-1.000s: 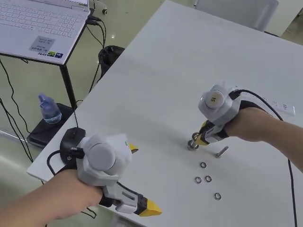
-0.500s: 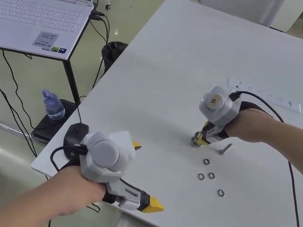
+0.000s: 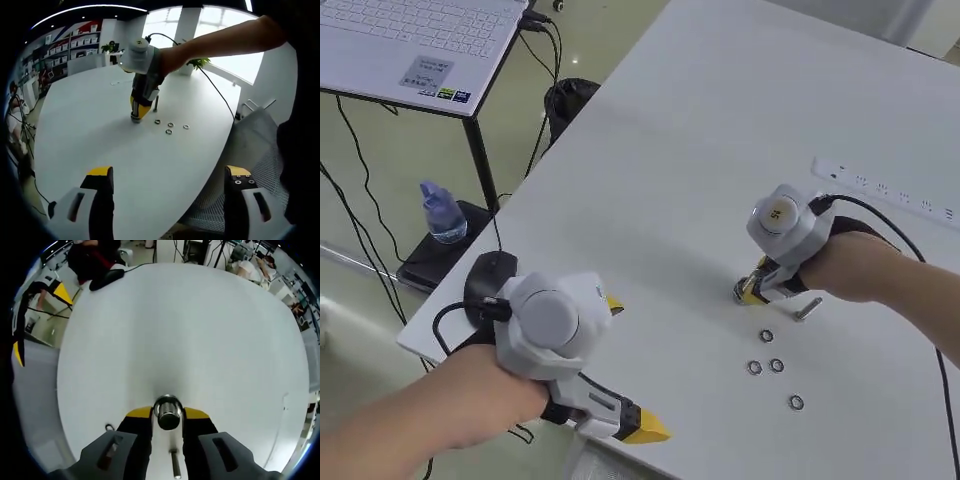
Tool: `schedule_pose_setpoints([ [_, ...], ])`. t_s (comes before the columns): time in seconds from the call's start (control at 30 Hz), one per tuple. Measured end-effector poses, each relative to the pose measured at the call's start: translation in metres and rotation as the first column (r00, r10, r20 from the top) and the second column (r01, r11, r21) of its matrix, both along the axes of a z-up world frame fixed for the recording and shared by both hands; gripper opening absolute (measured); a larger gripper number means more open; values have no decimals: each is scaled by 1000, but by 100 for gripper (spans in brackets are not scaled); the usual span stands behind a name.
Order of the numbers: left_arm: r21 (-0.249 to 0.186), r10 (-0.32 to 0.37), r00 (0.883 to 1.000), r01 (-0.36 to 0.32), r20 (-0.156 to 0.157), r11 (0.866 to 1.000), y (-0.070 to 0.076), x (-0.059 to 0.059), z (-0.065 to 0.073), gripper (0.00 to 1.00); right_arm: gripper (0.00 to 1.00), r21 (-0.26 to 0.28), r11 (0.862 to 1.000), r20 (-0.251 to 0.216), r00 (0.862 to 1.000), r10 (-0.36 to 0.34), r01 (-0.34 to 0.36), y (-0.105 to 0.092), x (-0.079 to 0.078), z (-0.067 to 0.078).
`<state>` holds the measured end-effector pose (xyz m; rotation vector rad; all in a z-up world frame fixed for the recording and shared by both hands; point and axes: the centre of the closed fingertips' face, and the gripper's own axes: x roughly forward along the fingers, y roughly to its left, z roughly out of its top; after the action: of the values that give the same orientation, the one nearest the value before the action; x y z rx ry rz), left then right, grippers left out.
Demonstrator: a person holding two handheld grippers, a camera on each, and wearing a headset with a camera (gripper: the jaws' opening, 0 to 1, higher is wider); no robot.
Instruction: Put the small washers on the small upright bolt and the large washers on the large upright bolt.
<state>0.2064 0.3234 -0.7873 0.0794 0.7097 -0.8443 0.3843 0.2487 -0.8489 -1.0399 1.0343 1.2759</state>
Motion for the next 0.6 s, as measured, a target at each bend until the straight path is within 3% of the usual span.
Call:
schedule_pose_setpoints([
  [0.6,1,-3,1000,3,-2,1000,-1,-3,-1,92,23,7,1000,-3,1000,-1,1,0,0,-6],
])
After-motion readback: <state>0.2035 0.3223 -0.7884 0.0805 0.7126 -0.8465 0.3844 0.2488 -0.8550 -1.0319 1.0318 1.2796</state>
